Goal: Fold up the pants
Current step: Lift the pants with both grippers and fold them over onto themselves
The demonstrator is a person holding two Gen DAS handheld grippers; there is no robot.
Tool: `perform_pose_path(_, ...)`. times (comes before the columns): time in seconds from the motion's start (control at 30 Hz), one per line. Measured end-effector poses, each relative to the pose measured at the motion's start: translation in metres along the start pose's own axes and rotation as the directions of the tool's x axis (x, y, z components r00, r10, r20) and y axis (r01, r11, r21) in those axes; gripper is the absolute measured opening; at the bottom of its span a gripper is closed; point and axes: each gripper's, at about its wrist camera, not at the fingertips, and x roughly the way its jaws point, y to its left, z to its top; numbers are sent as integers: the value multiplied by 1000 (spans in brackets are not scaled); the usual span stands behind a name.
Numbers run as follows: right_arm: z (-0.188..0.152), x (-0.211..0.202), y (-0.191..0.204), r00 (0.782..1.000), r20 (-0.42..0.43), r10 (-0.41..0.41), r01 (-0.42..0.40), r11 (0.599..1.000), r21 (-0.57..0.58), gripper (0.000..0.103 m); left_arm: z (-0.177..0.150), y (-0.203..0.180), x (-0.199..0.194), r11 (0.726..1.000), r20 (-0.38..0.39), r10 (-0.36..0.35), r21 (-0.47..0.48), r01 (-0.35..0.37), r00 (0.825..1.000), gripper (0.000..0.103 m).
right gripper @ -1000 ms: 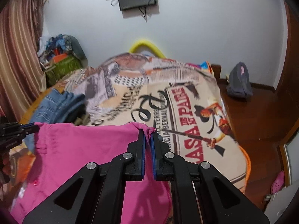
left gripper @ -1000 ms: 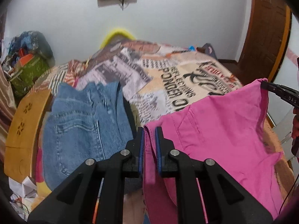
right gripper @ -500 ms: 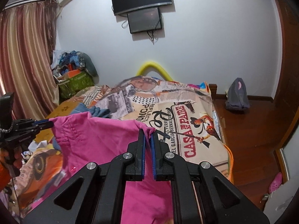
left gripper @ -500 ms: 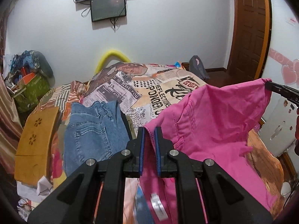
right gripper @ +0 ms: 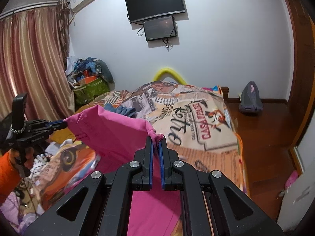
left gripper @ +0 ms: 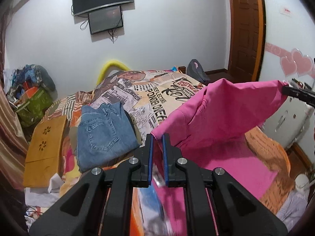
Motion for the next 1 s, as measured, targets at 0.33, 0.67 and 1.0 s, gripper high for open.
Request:
perform_pose_path(0.33, -62, -13, 11, 996, -88, 29, -25, 999, 39, 5, -66, -9, -20, 1000, -71, -25, -4, 25, 997, 4)
perform_pose_path(0.67, -125, -11, 3, 984, -177, -28, 43, 996, 81, 5, -103, -22, 4, 995, -190, -96, -38, 90, 977, 11)
perform_pose_path(1.0, -147, -10, -9, 975, -221, -23, 57, 987, 152, 5, -133, -39, 37, 992, -290, -129, -42, 122, 948, 59)
